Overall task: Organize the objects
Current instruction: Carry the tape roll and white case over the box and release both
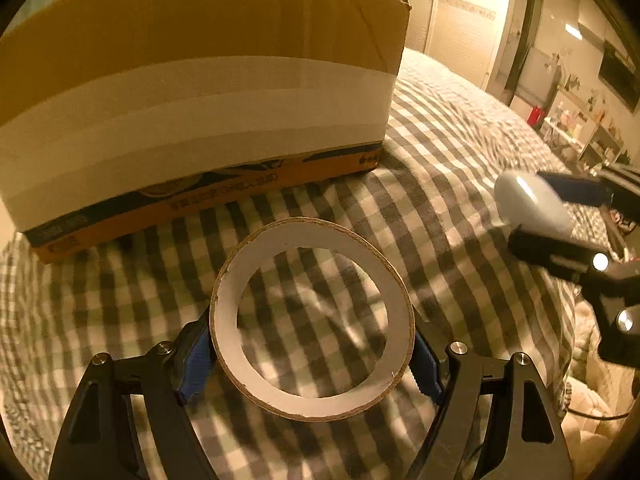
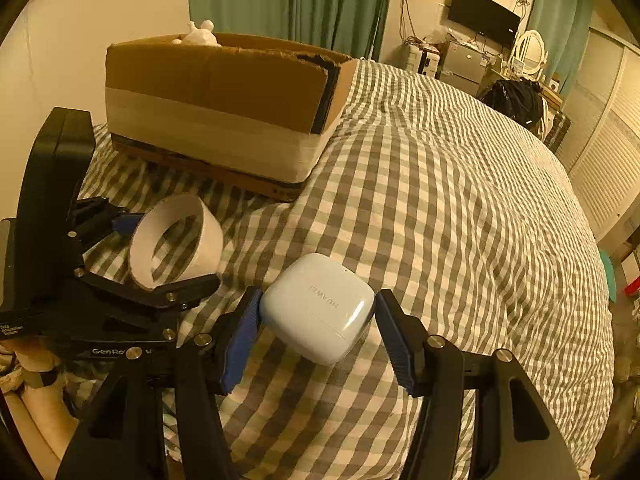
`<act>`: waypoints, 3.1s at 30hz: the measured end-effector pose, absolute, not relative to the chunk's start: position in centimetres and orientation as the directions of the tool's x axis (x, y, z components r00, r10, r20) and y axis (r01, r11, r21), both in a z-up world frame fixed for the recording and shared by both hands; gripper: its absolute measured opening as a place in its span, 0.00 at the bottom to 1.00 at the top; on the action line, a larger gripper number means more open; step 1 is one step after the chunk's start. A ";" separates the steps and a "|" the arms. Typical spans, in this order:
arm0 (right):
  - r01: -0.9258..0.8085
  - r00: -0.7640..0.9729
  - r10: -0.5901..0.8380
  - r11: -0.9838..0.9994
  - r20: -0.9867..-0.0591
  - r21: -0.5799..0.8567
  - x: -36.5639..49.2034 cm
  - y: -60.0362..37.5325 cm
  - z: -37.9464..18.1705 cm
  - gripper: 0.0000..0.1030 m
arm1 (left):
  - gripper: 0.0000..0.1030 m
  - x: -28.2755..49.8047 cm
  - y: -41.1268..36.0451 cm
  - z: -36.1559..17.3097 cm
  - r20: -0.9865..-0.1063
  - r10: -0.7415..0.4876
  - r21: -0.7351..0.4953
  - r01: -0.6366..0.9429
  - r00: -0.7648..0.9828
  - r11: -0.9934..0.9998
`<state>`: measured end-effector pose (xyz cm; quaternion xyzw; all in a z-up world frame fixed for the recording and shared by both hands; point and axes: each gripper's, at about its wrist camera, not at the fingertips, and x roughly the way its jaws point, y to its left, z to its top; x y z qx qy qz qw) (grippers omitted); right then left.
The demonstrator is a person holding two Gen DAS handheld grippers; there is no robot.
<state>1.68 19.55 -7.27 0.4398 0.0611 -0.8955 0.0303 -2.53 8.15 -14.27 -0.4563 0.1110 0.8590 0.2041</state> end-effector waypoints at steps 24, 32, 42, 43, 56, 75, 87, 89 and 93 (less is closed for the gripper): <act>0.140 -0.831 -0.024 -0.976 -0.556 -0.168 -1.7 18.7 7.4 0.56 | 0.80 -4.9 5.9 2.9 -0.621 0.289 0.081 -0.427 -0.729 -0.901; 0.222 -0.832 -0.135 -0.970 -0.538 -0.101 -11.0 18.1 9.2 0.56 | 0.80 -12.2 3.8 3.1 -0.648 0.221 0.084 -0.357 -0.729 -0.930; 0.300 -0.719 -0.208 -0.954 -0.663 -0.026 -19.5 18.8 4.0 0.56 | 0.80 -18.1 2.8 0.4 -0.744 0.190 0.072 -0.360 -0.640 -0.930; 0.308 -0.705 -0.216 -0.951 -0.676 -0.017 -19.6 19.0 3.3 0.56 | 0.80 -18.1 2.9 0.4 -0.750 0.196 0.070 -0.370 -0.632 -0.926; 0.365 -0.635 -0.295 -0.929 -0.714 0.060 -19.9 20.4 1.0 0.70 | 0.82 -18.2 3.4 0.2 -0.790 0.153 0.112 -0.386 -0.593 -0.916; 0.175 -0.783 -0.134 -0.984 -0.607 -0.009 -13.3 21.3 10.0 0.84 | 0.91 -11.4 3.1 8.4 -0.666 0.157 0.096 -0.293 -0.729 -0.951; 0.000 -0.858 0.044 -0.996 -0.513 -0.086 -10.1 20.0 13.5 0.97 | 0.99 -8.9 2.2 10.6 -0.506 0.106 0.031 -0.140 -0.856 -0.990; -0.015 -0.844 0.046 -0.998 -0.534 -0.062 -10.5 20.6 12.6 0.97 | 0.99 -9.0 2.1 9.3 -0.511 0.073 0.030 -0.103 -0.857 -0.994; -0.072 -0.781 0.075 -0.997 -0.621 -0.029 -11.6 21.7 9.1 0.97 | 0.99 -9.8 1.6 6.0 -0.554 0.009 0.026 -0.028 -0.832 -0.999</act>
